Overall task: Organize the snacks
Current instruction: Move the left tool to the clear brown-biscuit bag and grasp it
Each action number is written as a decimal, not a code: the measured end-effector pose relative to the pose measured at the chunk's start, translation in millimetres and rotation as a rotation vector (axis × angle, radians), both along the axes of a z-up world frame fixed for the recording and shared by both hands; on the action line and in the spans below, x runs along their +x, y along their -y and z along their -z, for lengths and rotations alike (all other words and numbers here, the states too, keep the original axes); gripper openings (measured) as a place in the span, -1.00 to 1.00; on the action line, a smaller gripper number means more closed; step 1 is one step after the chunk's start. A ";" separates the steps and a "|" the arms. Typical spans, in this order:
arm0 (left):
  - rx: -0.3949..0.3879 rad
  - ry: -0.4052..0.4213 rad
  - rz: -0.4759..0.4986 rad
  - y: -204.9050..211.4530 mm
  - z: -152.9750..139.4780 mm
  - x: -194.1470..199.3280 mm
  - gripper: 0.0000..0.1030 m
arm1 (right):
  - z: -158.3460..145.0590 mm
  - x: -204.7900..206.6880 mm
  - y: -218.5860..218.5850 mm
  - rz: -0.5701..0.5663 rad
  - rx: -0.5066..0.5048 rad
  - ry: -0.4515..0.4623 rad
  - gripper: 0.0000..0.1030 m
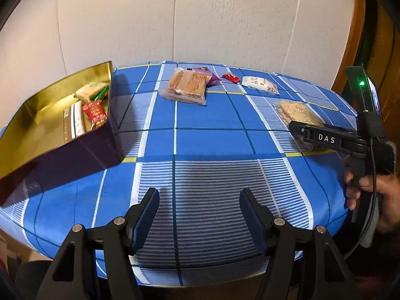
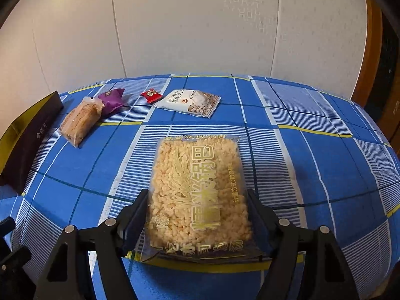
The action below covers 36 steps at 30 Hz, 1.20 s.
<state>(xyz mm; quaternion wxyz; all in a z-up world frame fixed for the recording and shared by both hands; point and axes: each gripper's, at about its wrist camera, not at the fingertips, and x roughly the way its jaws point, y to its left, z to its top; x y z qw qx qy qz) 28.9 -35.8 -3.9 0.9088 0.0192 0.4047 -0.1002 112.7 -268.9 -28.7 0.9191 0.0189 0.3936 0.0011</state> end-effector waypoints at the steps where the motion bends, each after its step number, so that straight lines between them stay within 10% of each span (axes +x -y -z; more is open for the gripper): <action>1: -0.006 0.002 -0.002 -1.0 0.0 -0.7 0.30 | 0.0 -0.3 0.0 0.002 0.001 0.001 0.46; 13: -0.047 0.006 -0.013 -1.4 -18.8 24.6 0.30 | 0.1 -0.5 0.0 0.007 0.003 0.006 0.46; 24: -0.114 -0.080 -0.068 -5.8 -47.1 137.1 0.40 | 1.1 0.4 -1.4 0.008 -0.009 0.002 0.47; 36: -0.031 -0.117 -0.057 6.3 -37.5 180.8 0.50 | 0.2 -0.6 0.3 0.010 0.009 0.008 0.47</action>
